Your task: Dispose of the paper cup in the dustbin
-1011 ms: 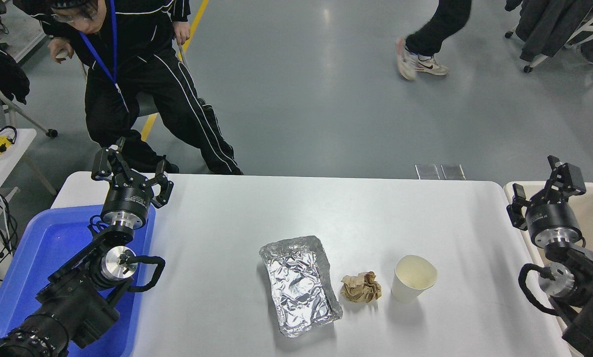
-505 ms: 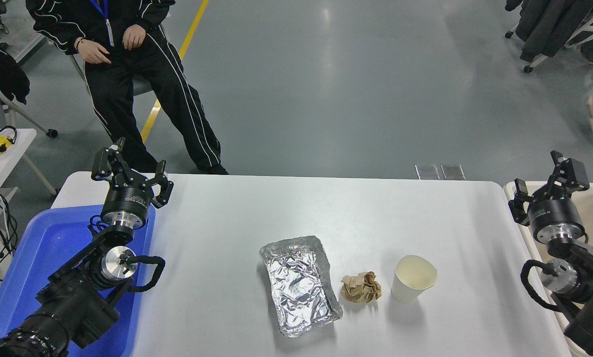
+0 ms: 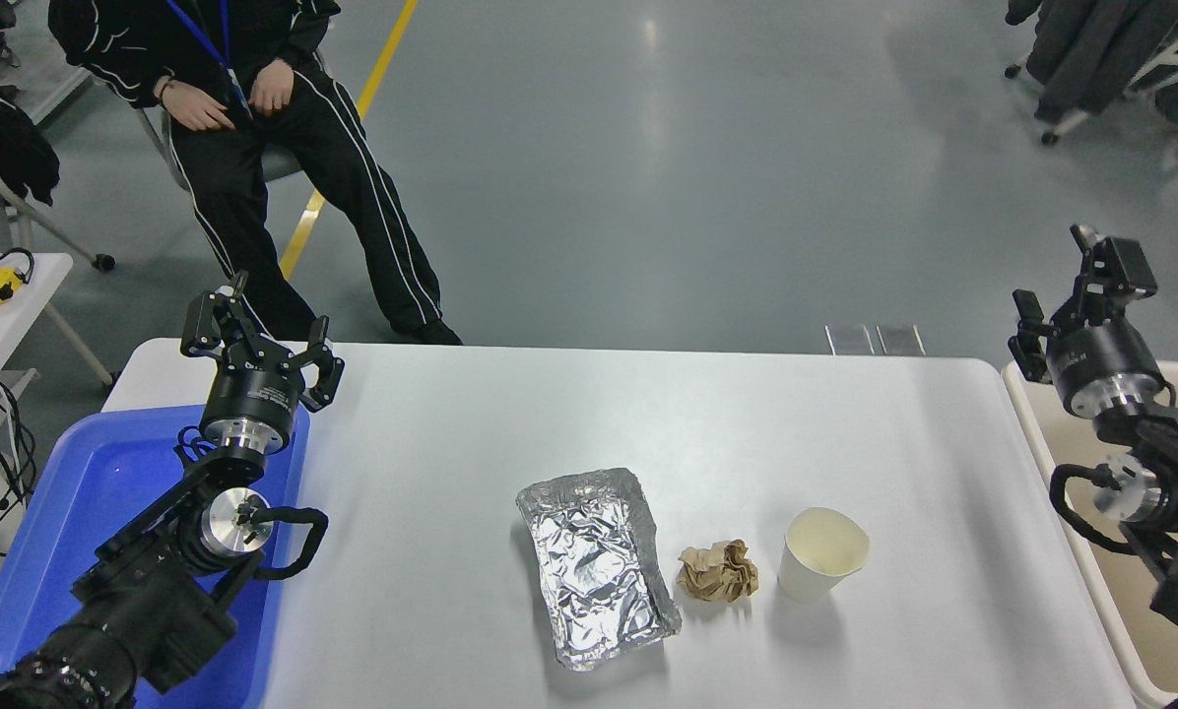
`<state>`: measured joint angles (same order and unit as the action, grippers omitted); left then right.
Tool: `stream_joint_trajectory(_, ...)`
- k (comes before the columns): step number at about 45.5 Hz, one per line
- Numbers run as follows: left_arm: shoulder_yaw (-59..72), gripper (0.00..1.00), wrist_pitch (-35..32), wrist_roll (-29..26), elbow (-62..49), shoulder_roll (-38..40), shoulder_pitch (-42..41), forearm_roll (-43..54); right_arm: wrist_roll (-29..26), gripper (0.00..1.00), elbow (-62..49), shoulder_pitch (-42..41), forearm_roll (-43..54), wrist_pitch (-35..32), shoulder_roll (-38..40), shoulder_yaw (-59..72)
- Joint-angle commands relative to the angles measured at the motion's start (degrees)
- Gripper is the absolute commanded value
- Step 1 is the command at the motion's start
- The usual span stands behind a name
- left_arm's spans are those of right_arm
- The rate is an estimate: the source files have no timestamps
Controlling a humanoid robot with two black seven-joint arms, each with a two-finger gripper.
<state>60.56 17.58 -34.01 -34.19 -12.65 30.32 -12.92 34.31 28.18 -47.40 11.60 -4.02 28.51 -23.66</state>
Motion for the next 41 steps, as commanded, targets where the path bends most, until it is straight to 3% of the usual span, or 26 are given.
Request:
stream_joint_trajectory(1,0.0,1.00,0.0,0.0,0.0,0.0,0.0,0.0,-0.2,0.99,1.4,-19.7,4.6,-0.7,6.6,39.2)
stream_joint_trajectory(8,0.0,1.00,0.0,0.0,0.0,0.0,0.0,0.0,-0.2,0.99,7.1,-34.8,16.5,-3.5,7.5,59.4)
stream_joint_trajectory(15,0.0,1.00,0.0,0.0,0.0,0.0,0.0,0.0,-0.1,0.99,13.3,-41.7,41.5,-7.7,8.0,61.2)
stream_joint_trajectory(21,0.0,1.00,0.0,0.0,0.0,0.0,0.0,0.0,0.1,0.99,18.5,-43.1,55.8,-8.2,8.6,62.8)
stream_joint_trajectory(35,0.0,1.00,0.0,0.0,0.0,0.0,0.0,0.0,0.2,0.99,28.9,-42.8,61.1,-8.1,5.3,67.4)
stream_joint_trajectory(41,0.0,1.00,0.0,0.0,0.0,0.0,0.0,0.0,0.2,0.99,30.0,-38.7,62.1,-7.8,2.5,67.4)
